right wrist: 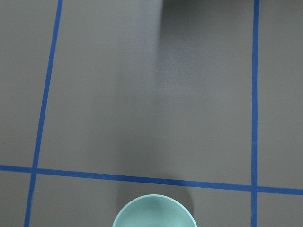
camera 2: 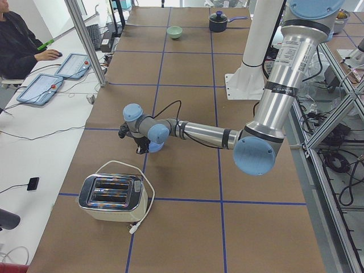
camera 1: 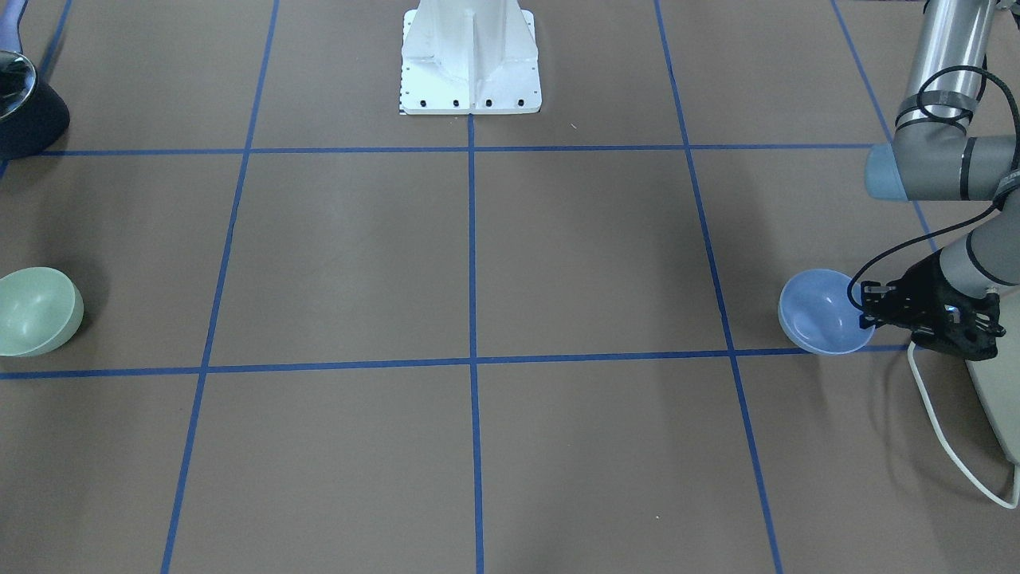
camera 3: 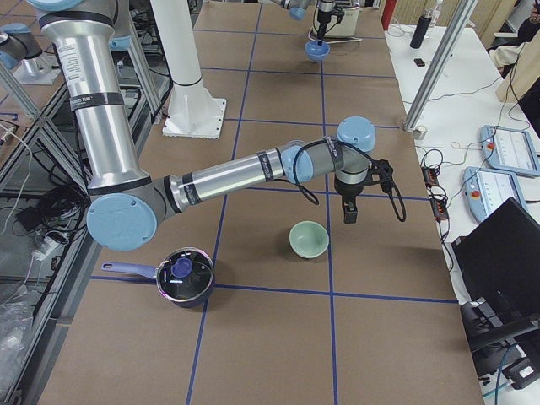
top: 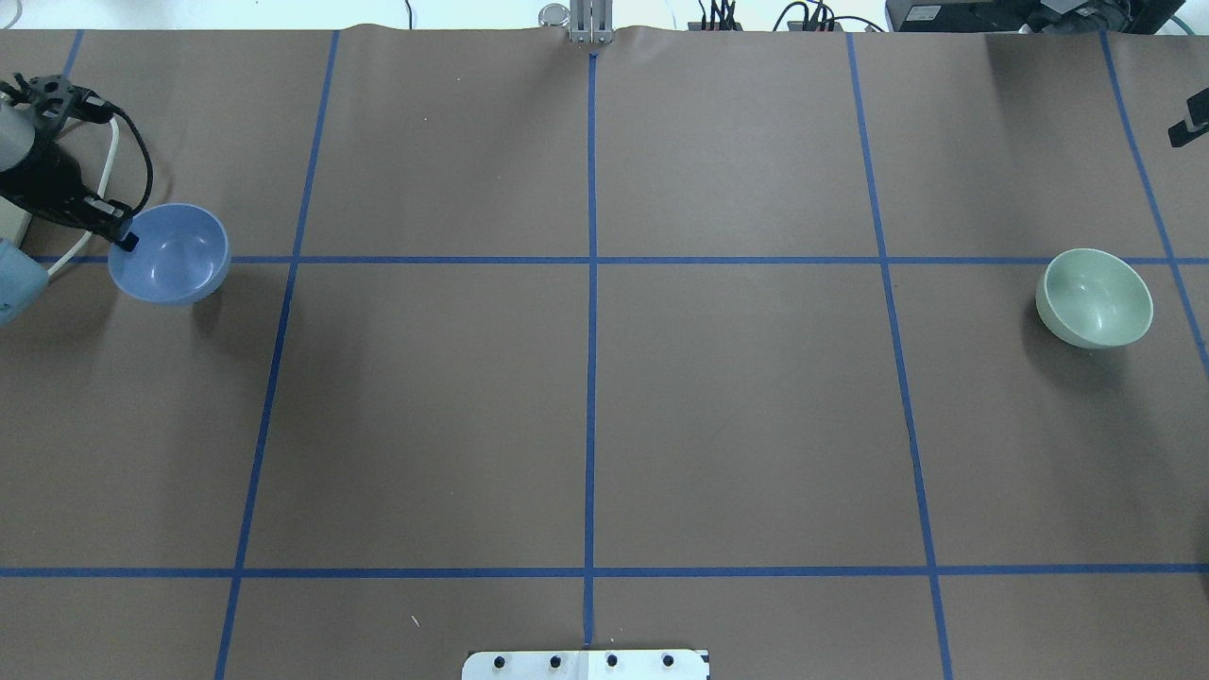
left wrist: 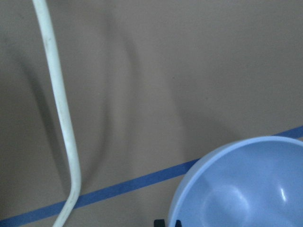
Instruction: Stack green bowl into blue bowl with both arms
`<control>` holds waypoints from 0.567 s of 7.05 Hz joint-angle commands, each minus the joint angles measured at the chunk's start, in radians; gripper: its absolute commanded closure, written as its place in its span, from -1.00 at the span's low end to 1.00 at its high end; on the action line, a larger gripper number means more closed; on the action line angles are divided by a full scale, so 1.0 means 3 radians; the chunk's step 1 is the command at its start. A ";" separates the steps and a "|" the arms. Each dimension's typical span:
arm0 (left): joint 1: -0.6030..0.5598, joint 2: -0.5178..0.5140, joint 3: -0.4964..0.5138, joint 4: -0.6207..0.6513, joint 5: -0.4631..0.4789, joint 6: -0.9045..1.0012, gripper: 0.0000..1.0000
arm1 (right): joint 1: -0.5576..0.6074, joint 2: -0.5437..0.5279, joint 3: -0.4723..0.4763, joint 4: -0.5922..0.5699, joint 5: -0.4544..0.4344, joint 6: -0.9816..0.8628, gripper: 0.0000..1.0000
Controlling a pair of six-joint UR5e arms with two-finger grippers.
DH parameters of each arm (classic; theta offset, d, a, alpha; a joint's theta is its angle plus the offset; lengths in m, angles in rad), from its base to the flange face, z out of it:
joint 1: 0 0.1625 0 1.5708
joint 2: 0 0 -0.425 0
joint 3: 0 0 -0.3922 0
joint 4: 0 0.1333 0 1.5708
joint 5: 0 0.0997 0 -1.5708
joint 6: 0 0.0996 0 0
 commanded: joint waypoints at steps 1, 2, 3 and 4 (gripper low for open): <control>0.0108 -0.0314 -0.0440 0.0478 -0.0061 -0.0744 1.00 | -0.0289 0.0057 -0.0011 -0.0021 -0.0061 0.0383 -0.97; 0.0367 -0.0417 -0.0578 0.0478 -0.0051 -0.1154 1.00 | -0.0396 0.0057 -0.0031 0.0035 -0.0127 0.0410 -0.97; 0.0532 -0.0580 -0.0605 0.0478 -0.0041 -0.1512 1.00 | -0.0519 0.0057 -0.0107 0.0233 -0.0239 0.0567 -0.97; 0.0701 -0.0743 -0.0605 0.0478 -0.0025 -0.1825 1.00 | -0.0611 0.0057 -0.0235 0.0473 -0.0311 0.0690 -0.97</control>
